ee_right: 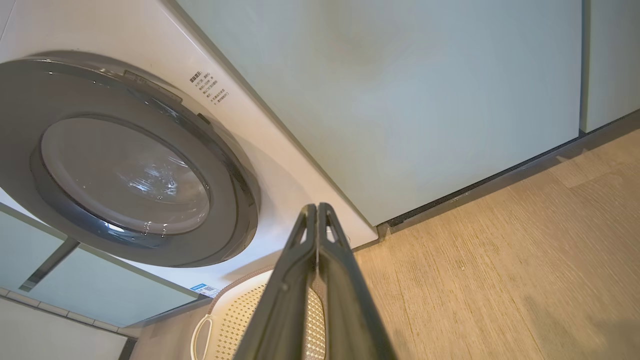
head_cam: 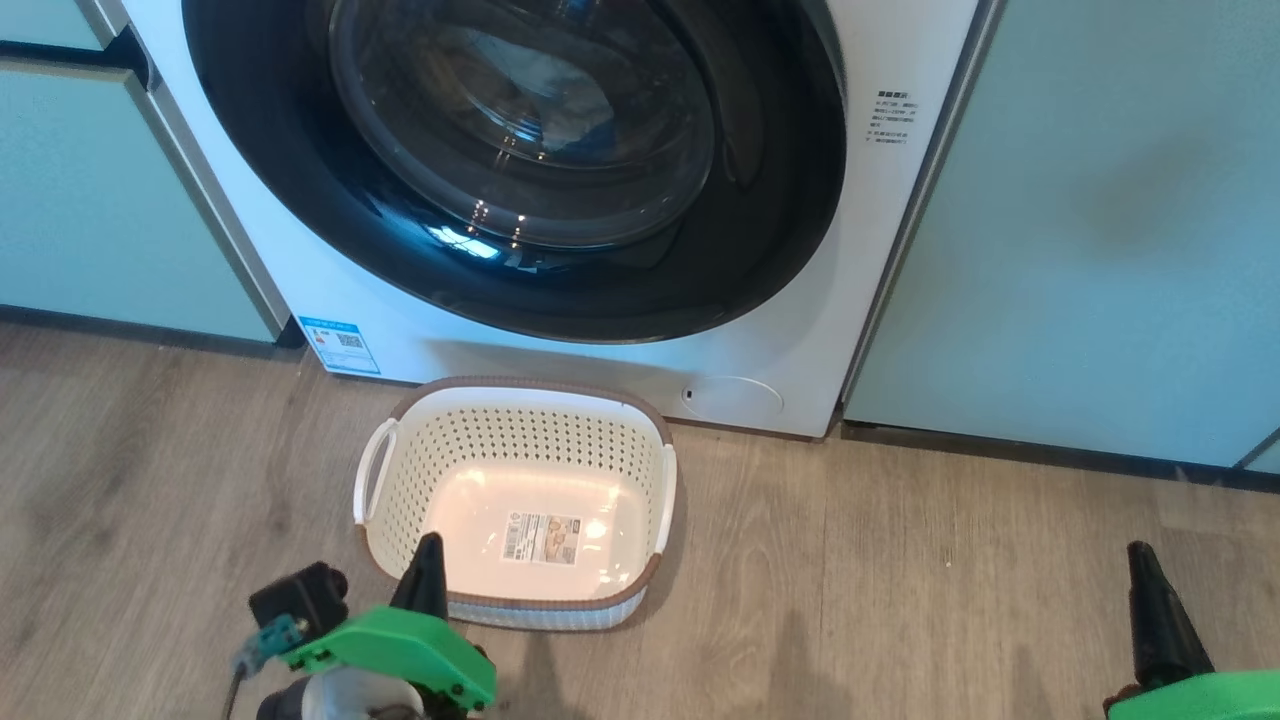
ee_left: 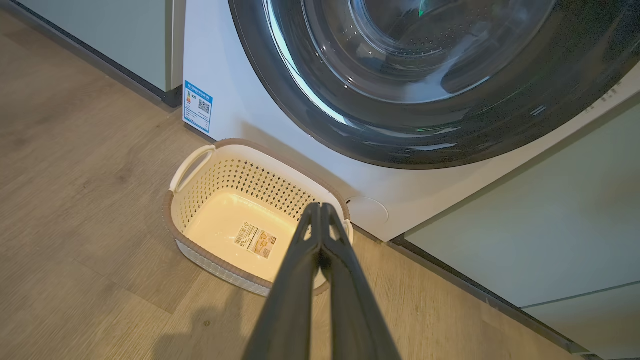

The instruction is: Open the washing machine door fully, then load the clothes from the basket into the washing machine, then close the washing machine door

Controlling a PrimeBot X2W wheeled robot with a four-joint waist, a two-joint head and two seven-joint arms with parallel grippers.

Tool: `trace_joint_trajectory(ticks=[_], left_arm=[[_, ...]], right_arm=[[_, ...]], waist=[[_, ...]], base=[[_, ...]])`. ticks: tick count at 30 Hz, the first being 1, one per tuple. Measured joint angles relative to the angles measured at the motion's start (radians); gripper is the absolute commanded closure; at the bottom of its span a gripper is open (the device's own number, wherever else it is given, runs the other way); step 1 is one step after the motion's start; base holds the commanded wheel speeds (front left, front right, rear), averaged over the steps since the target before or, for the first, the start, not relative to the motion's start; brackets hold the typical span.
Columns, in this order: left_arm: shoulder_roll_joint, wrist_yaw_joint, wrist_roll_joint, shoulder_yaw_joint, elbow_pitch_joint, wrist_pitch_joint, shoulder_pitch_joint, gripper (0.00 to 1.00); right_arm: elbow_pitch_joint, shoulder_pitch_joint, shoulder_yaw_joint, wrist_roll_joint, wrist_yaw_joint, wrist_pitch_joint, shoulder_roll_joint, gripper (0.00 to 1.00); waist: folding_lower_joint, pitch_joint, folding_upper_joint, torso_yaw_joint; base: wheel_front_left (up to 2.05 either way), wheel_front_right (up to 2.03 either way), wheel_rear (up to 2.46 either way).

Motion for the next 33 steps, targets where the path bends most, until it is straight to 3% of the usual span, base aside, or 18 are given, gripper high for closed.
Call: trace_joint_trajectory(ticks=[33], left_arm=[[-0.013, -0.061, -0.355, 0.123, 0.000, 0.083, -0.001, 1.00]], right_arm=[[0.077, -0.056, -0.003, 0.375, 0.000, 0.049, -0.016, 1.00]], waist=[[0.0000, -0.022, 0.0000, 0.001]], base=[[0.00, 0.00, 0.00]])
